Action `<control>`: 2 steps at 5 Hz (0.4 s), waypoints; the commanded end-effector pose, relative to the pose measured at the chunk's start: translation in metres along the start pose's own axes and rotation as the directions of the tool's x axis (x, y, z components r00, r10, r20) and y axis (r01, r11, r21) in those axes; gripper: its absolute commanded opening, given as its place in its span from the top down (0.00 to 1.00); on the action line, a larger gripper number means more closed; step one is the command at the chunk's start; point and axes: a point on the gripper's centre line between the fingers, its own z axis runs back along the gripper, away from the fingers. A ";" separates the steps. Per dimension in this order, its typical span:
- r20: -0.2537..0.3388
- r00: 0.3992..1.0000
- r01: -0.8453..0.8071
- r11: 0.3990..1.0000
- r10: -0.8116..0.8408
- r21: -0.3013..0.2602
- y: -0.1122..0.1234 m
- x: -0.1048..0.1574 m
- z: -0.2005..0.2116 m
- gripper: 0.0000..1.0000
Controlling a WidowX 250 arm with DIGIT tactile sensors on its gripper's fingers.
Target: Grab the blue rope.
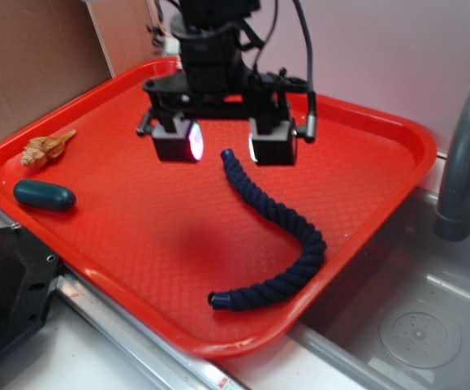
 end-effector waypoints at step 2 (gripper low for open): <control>-0.156 0.983 0.097 0.995 -0.098 -0.015 -0.051 -0.001 -0.064 0.14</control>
